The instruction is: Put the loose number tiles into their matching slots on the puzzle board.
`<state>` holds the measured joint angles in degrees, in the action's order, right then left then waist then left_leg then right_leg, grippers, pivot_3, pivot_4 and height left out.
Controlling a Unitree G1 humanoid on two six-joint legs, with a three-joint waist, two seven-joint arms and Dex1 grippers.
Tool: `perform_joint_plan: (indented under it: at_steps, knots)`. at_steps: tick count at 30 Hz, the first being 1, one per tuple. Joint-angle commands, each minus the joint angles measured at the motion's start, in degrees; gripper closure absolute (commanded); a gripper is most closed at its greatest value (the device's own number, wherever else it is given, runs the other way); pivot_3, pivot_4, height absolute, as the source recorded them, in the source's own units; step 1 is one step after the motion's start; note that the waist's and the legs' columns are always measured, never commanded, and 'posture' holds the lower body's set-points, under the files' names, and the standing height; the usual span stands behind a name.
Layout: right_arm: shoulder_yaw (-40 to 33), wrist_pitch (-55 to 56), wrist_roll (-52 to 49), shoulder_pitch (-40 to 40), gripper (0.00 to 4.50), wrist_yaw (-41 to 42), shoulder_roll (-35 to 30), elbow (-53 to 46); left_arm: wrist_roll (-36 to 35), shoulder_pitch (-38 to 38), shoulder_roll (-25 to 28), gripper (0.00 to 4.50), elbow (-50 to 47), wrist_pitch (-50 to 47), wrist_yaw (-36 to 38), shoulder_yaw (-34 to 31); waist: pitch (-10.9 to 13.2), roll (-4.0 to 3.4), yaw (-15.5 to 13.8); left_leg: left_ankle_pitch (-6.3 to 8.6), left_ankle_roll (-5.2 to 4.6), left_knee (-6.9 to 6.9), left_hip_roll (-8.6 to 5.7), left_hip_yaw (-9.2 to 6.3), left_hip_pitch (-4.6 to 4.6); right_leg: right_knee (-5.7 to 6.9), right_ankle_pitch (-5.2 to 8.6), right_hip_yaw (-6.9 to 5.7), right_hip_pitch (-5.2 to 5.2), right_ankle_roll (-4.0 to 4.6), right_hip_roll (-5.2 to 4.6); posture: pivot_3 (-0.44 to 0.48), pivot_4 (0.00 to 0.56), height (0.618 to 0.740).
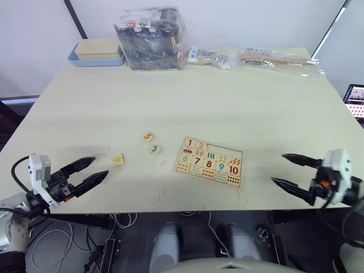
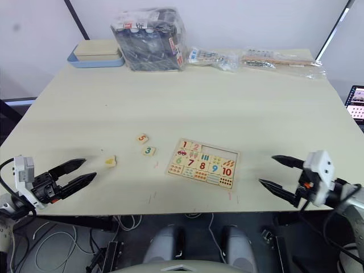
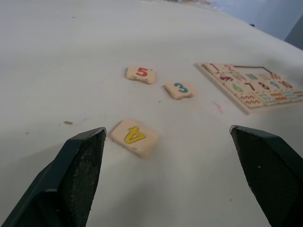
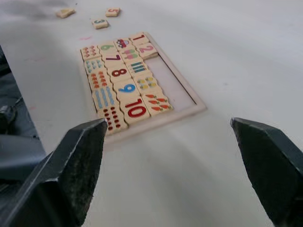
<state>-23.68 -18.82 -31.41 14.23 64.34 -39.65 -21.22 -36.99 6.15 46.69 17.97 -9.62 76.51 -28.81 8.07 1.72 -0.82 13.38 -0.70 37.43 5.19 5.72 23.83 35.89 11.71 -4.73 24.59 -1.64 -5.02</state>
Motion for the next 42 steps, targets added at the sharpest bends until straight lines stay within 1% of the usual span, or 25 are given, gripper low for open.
perform_joint_plan:
  at_steps: [1, 6, 13, 33, 42]
  knots:
    - [-4.1, 2.3, -2.3, 1.8, 0.03, 1.7, -1.2, 0.4, 2.1, -2.6, 1.8, 0.00, 4.2, 3.1, 3.2, 0.4, 0.0, -0.02, 0.0, 0.00, 0.00, 0.00, 0.00, -0.02, 0.00, 0.00, 0.00, 0.00, 0.00, 0.00, -0.01, 0.000, 0.150, 0.740]
    - [-6.7, 3.2, -3.3, 3.4, 0.03, 3.3, -2.7, 2.0, 4.6, -6.9, 2.9, 0.00, 9.4, 5.5, 6.1, 1.9, 0.0, -0.04, 0.0, -0.01, -0.02, -0.02, 0.00, -0.01, 0.01, 0.00, 0.00, -0.01, 0.01, 0.01, 0.00, 0.000, 0.150, 0.740]
    - [-7.2, 3.8, -4.0, 3.7, 0.03, 3.5, -3.7, 3.0, 6.7, -10.4, 3.2, 0.00, 13.6, 7.4, 8.9, 3.0, 0.0, -0.03, 0.0, -0.02, -0.03, -0.03, 0.00, 0.00, 0.01, -0.02, 0.00, 0.00, 0.00, 0.01, 0.00, 0.000, 0.150, 0.740]
    - [-5.7, 3.9, -4.2, 2.1, 0.03, 3.1, -3.9, 3.1, 7.0, -12.3, 2.5, 0.00, 14.1, 8.0, 9.9, 3.6, 0.0, -0.03, 0.0, -0.10, -0.19, -0.03, 0.00, -0.01, 0.01, -0.02, 0.00, -0.01, 0.00, 0.01, -0.01, 0.000, 0.150, 0.740]
    - [-3.8, 2.8, -6.3, -0.3, 0.03, 4.3, -4.6, 0.7, 7.5, -17.8, 3.8, 0.00, 13.1, 6.9, 13.9, 6.6, 0.0, -0.03, 0.0, -0.12, -0.22, -0.02, -0.01, -0.01, 0.01, -0.01, 0.00, -0.01, -0.02, 0.01, 0.00, 0.000, 0.150, 0.740]
